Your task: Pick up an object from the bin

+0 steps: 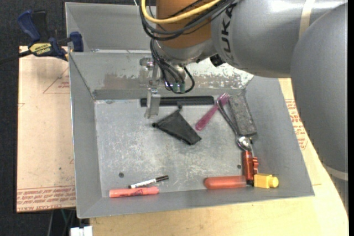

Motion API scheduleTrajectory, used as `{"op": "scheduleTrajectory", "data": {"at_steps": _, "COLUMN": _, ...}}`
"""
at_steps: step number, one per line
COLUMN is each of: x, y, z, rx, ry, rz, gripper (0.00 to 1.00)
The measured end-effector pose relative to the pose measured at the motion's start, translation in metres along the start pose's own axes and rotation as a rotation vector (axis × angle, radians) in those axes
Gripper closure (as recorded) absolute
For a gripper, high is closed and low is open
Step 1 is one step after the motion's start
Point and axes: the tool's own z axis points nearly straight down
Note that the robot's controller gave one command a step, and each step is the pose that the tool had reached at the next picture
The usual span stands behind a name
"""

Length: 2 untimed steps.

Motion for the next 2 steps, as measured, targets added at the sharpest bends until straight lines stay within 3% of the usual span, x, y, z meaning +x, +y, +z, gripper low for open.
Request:
{"op": "scheduleTrajectory", "data": {"at_steps": 1, "x": -0.001, "y": -0.001, "z": -0.006, "rx": -0.001, "ry": -0.008, "rz": 0.004, "gripper": 0.00}}
{"op": "scheduleTrajectory", "data": {"at_steps": 2, "x": 0.003, "y": -0.070, "z": 0.138, "rx": -0.003, "ry": -0.009, "rz": 0.086, "gripper": 0.00}}
